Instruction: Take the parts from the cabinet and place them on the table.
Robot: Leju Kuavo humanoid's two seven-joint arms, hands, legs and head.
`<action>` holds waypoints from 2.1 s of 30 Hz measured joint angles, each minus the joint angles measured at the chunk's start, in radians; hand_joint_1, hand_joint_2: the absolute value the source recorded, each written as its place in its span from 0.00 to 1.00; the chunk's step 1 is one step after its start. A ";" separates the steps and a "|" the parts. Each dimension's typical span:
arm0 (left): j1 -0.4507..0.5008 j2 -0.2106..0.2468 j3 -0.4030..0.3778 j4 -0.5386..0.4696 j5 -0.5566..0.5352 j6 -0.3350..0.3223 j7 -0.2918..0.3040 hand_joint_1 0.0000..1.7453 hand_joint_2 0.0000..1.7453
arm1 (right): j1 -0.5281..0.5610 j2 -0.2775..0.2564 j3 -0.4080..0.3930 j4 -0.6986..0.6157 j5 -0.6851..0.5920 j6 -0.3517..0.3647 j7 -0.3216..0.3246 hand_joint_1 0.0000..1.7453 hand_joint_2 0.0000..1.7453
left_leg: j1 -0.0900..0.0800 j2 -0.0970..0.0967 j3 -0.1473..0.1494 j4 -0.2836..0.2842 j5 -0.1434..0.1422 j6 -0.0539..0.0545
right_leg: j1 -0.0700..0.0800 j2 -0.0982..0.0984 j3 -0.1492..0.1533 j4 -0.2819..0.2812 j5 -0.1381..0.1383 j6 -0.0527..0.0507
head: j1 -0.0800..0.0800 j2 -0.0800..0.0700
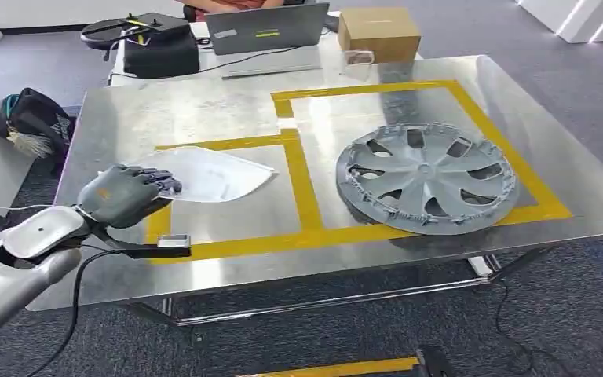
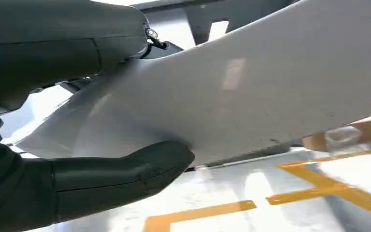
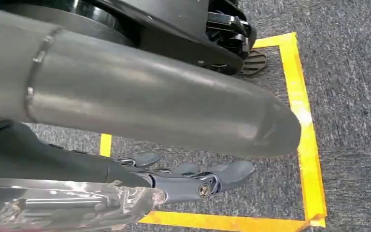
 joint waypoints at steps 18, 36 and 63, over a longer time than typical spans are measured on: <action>-0.073 -0.079 -0.120 0.016 0.011 -0.030 -0.004 1.00 1.00 | -0.006 0.007 0.023 0.000 0.013 0.006 0.005 0.00 0.00 | -0.001 0.000 0.000 0.000 0.000 0.000 | -0.001 0.000 0.000 0.000 0.000 0.000 | 0.000 0.000; -0.138 -0.108 -0.175 0.081 0.016 -0.078 0.060 1.00 1.00 | -0.014 0.018 0.027 -0.001 0.021 0.016 0.015 0.00 0.00 | -0.001 0.000 0.000 0.000 0.000 0.001 | -0.001 0.000 0.000 0.000 0.000 0.001 | 0.000 0.000; -0.137 -0.161 -0.128 0.248 0.069 -0.093 0.141 1.00 1.00 | 0.004 0.031 0.027 -0.002 0.010 0.013 0.010 0.00 0.00 | 0.051 0.012 -0.107 0.276 -0.200 -0.065 | -0.055 -0.012 -0.097 0.031 0.056 0.018 | 0.006 0.000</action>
